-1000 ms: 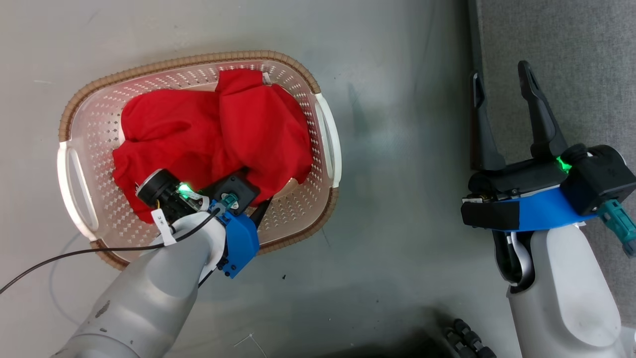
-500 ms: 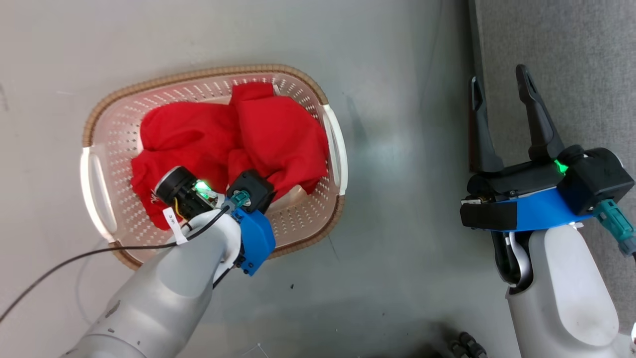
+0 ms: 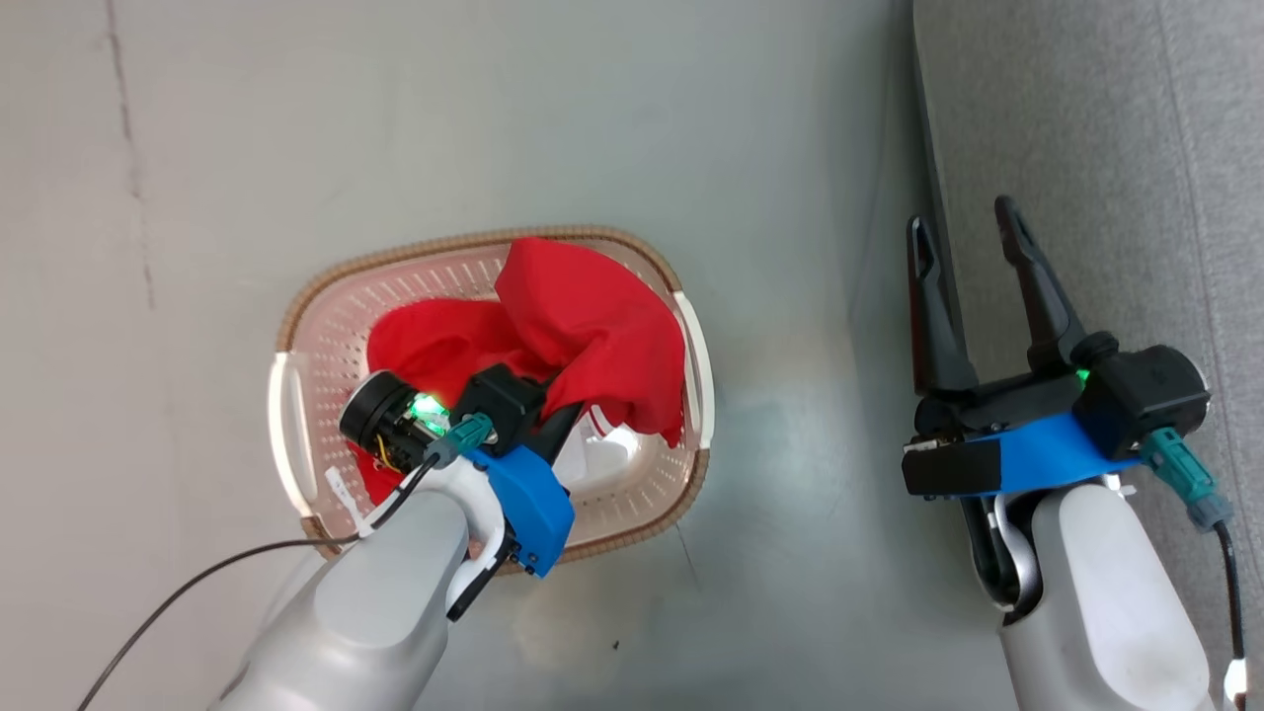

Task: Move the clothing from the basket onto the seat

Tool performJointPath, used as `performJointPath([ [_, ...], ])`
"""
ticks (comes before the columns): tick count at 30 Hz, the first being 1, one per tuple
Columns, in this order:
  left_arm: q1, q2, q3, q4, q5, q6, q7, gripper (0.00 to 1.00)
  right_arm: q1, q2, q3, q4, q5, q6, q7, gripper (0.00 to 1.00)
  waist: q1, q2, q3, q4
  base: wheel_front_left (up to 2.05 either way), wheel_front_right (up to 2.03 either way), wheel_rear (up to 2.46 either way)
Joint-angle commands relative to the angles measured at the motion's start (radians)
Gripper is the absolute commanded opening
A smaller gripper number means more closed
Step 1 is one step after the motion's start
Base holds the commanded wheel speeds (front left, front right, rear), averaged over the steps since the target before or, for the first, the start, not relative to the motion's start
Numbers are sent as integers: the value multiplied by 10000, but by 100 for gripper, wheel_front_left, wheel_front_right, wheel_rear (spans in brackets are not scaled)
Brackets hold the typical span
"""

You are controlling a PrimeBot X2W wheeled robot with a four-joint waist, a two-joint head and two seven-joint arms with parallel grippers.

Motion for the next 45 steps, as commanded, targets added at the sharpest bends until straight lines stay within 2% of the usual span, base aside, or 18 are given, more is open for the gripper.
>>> performJointPath([
  [1,237,55,264,-239,79,14,-35,0,120,-16,24,79,-19,-7,-11,100,1,0,-594,201,0,0,0],
  [8,1038,50,1432,-1403,573,24,-36,0,624,-16,67,382,34,-7,-11,100,1,0,-1773,422,0,0,0],
  [23,1636,8,2659,-3039,1370,-31,-36,0,1596,-14,191,744,268,-7,-10,100,1,0,-3909,608,0,0,0],
  [33,1314,-112,2358,-3671,1417,-46,-36,0,2277,-14,356,905,522,-7,-10,100,1,0,-4976,703,0,0,0],
  [45,1273,-4,1794,-3577,1091,-49,-36,0,2714,-14,531,926,744,-7,-10,100,1,0,-5616,732,0,0,0],
])
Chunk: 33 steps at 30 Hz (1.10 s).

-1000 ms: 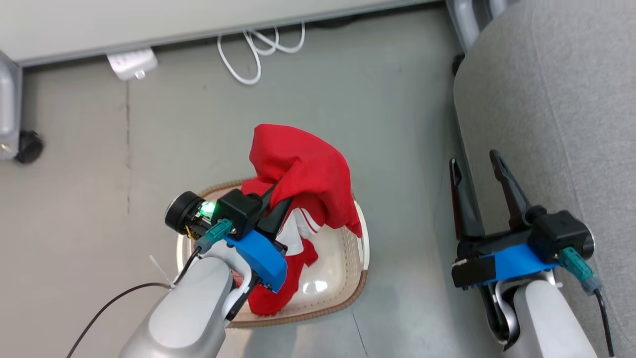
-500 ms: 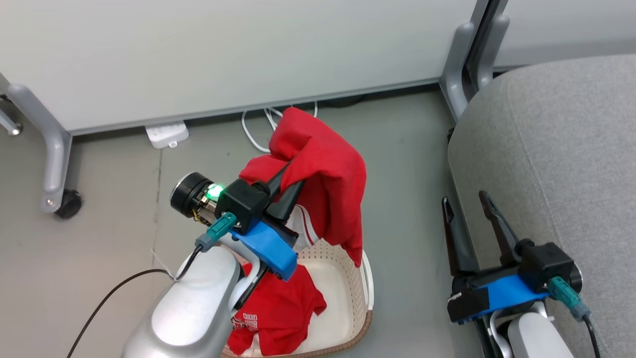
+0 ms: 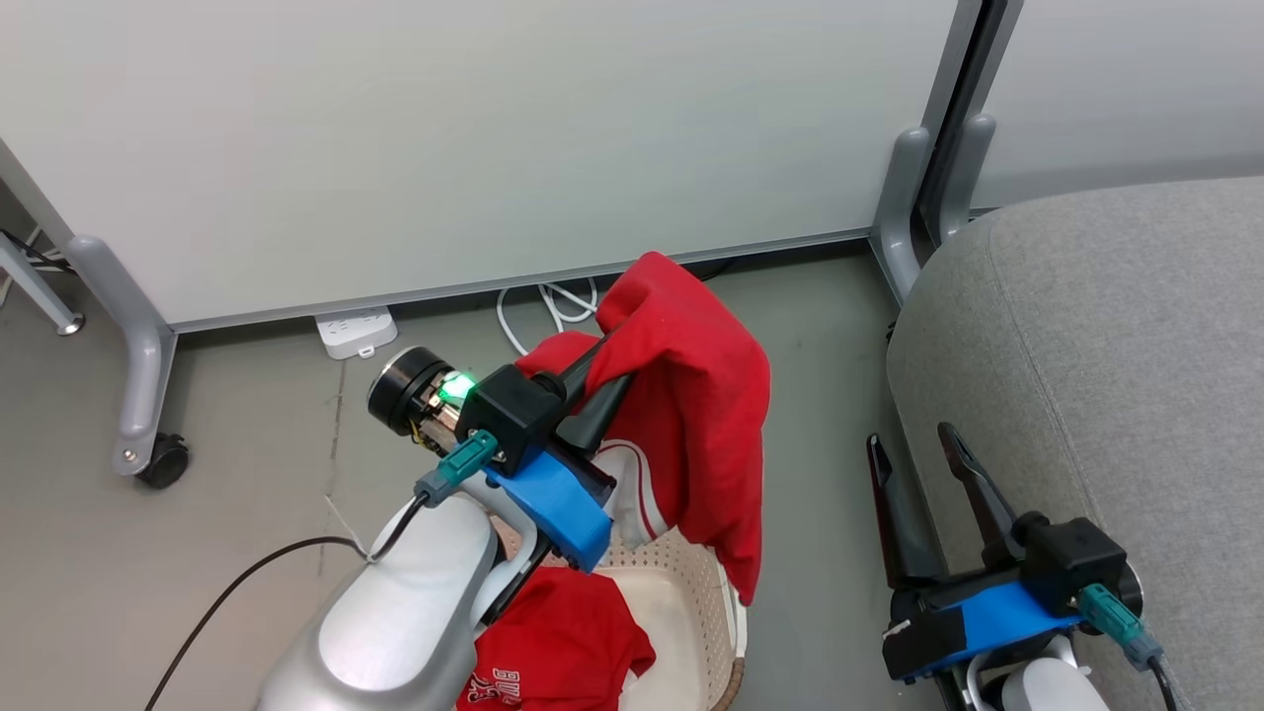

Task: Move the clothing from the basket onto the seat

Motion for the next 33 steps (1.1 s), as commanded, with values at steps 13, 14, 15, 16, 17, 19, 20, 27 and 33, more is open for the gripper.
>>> performJointPath([
  [13,-126,15,-76,204,-167,-45,-38,0,5,-13,1126,-201,21,-7,-10,100,1,0,23,0,0,0,0],
  [14,-160,5,-73,220,-169,-45,-38,0,-22,-13,1296,-206,20,-7,-10,100,1,0,42,1,0,0,0],
  [15,-188,-5,-72,231,-169,-45,-38,0,-59,-14,1466,-202,17,-7,-10,100,1,0,64,1,0,0,0],
  [16,-204,-23,-71,240,-166,-45,-38,0,-102,-14,1635,-202,27,-7,-10,100,1,0,83,1,0,0,0],
  [17,-217,-47,-71,247,-162,-45,-38,0,-153,-14,1793,-208,24,-7,-10,100,1,0,106,4,0,0,0],
  [19,-250,-87,-77,262,-157,-45,-38,0,-224,-14,2105,-189,11,-7,-10,100,1,0,149,13,0,0,0],
  [20,-264,-109,-85,262,-152,-45,-38,0,-270,-14,2256,-175,-4,-7,-10,100,1,0,171,20,0,0,0],
  [27,-394,-227,-160,248,-160,-46,-38,0,-929,-14,2810,103,-208,-7,-10,100,1,0,369,103,0,0,0],
  [33,-469,-345,-222,179,-157,-46,-38,0,-1916,-14,2817,784,-690,-7,-10,100,1,0,528,199,0,0,0],
])
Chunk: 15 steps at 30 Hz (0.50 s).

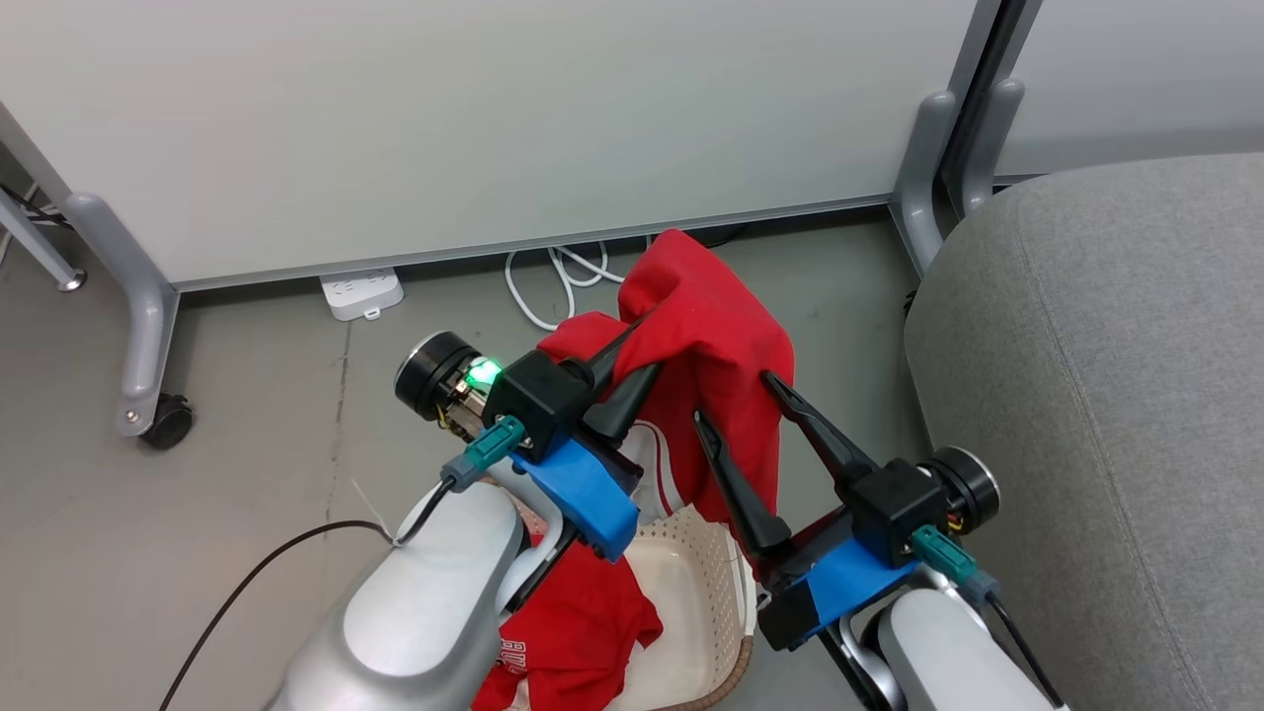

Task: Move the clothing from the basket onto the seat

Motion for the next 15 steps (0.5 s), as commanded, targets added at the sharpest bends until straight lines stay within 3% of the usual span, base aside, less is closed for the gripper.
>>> performJointPath([
  [1,-138,-24,-10,-53,-19,-44,-38,0,-263,-16,-22,184,-148,-7,-9,100,-1,0,46,49,0,0,0],
  [14,-358,-209,-439,-217,-171,-44,-38,0,-1594,-16,-290,1759,-436,-7,-10,100,-1,0,396,399,0,0,0],
  [15,-366,-212,-462,-209,-171,-44,-38,0,-1623,-16,-259,1839,-372,-7,-10,27,-1,0,405,405,0,0,0],
])
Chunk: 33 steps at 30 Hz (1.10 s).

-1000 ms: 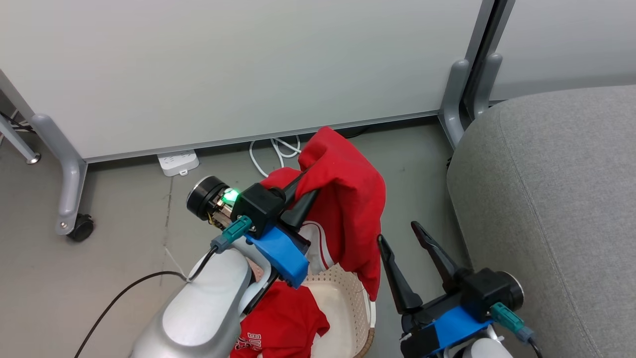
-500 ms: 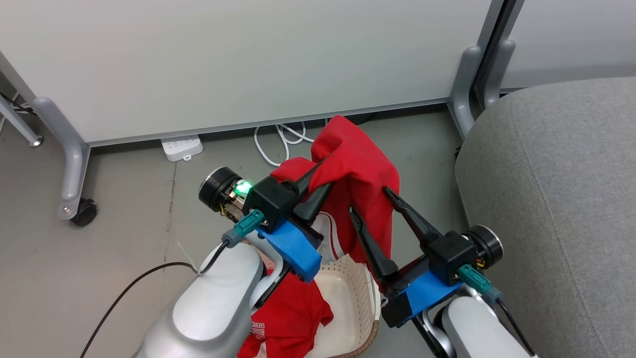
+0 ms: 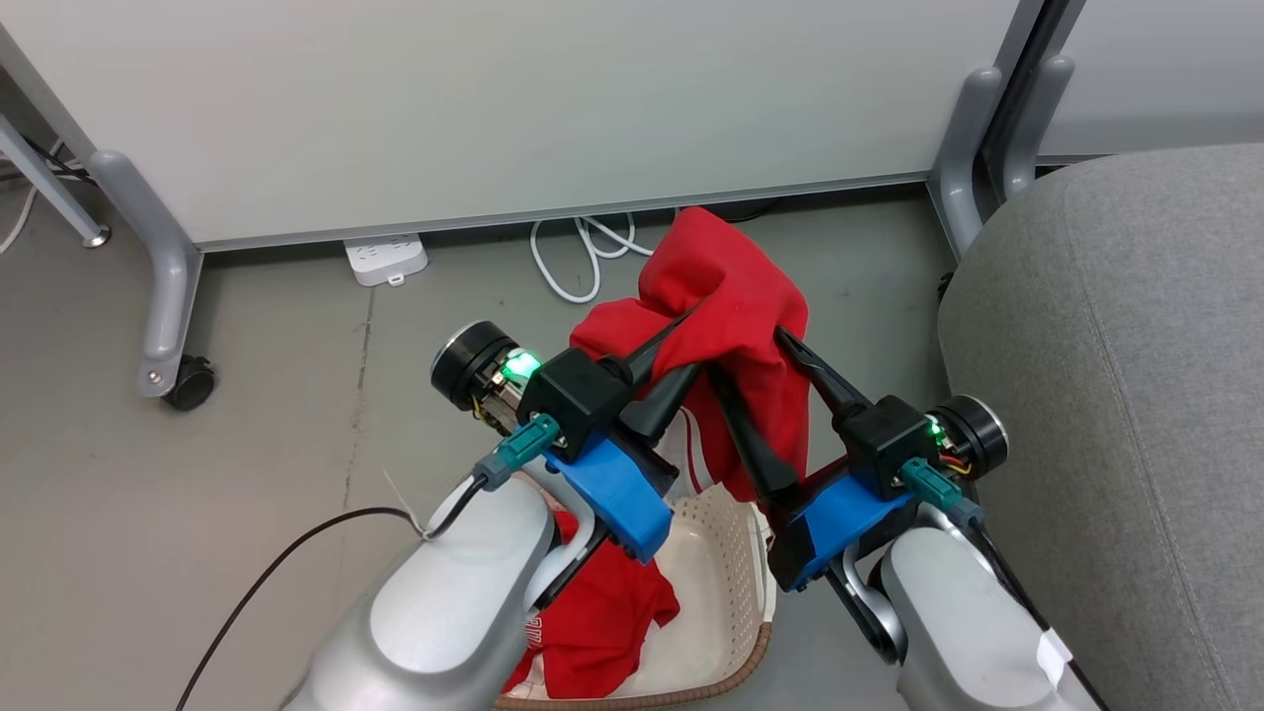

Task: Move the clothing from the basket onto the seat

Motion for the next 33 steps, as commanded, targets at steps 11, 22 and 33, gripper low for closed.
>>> performJointPath([
  [11,-122,-20,-58,64,-89,-23,-38,0,-241,-16,40,233,448,-7,-10,0,-1,0,-32,-76,0,0,0],
  [22,-112,-34,-71,99,-105,-23,-38,0,-238,-16,12,233,625,-7,-10,0,-1,0,-91,-66,0,0,0],
  [33,-110,-40,14,287,-100,-21,-35,100,-283,-16,-70,251,725,-7,-10,0,-1,0,-37,-66,0,0,0],
])
